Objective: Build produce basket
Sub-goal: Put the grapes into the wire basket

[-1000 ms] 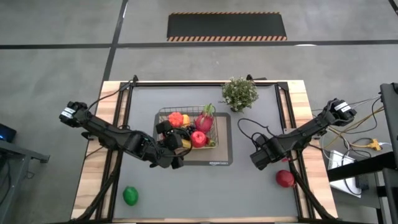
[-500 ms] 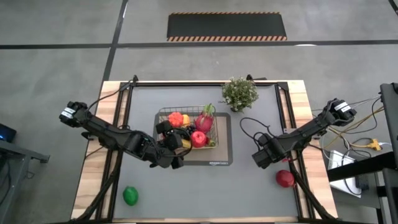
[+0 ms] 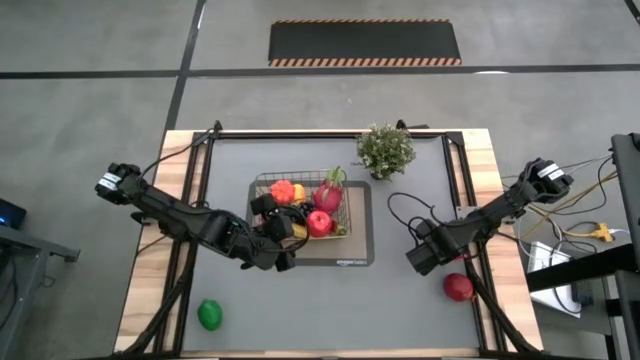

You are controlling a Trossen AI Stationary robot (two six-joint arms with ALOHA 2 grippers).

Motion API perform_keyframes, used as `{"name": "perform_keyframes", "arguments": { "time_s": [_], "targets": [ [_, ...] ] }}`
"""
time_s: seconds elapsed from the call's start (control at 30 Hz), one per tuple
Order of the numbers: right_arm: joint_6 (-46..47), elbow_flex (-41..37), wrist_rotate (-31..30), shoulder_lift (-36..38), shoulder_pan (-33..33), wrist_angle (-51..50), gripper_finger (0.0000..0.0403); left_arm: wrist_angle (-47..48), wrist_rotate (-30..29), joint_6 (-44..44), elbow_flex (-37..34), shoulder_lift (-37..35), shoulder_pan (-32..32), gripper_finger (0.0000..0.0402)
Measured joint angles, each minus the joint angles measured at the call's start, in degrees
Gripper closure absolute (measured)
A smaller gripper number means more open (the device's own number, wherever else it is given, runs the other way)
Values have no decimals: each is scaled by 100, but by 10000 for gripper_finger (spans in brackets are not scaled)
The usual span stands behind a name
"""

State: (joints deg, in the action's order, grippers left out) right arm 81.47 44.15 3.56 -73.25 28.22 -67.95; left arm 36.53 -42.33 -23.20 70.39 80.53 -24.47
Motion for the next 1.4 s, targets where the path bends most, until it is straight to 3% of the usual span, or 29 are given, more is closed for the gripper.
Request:
{"name": "perform_keyframes", "arguments": {
  "time_s": [0.17, 0.43, 0.5, 0.7, 1.03, 1.23, 1.4],
  "targets": [
    [12, -96, 98, 1, 6, 353, 254, 0, 0, 2, 0, 0, 0, 70],
    [1, -99, 96, 2, 4, 404, 374, 0, 0, 7, 0, 0, 0, 70],
    [-11, -99, 96, 1, 6, 415, 388, 0, 0, 7, 0, 0, 2, 70],
    [-257, -23, 57, 15, 6, 386, 394, 0, 0, 8, 0, 0, 1, 70],
    [-720, 486, -765, 264, 3, 406, 394, 0, 0, 9, 0, 0, 2, 70],
    [-690, 523, -22, 336, 6, 135, 384, -1, 0, 9, 0, 1, 2, 70],
    [-572, 519, 392, 144, 17, -209, 331, -2, 0, 9, 0, 1, 2, 70]
  ]
}}
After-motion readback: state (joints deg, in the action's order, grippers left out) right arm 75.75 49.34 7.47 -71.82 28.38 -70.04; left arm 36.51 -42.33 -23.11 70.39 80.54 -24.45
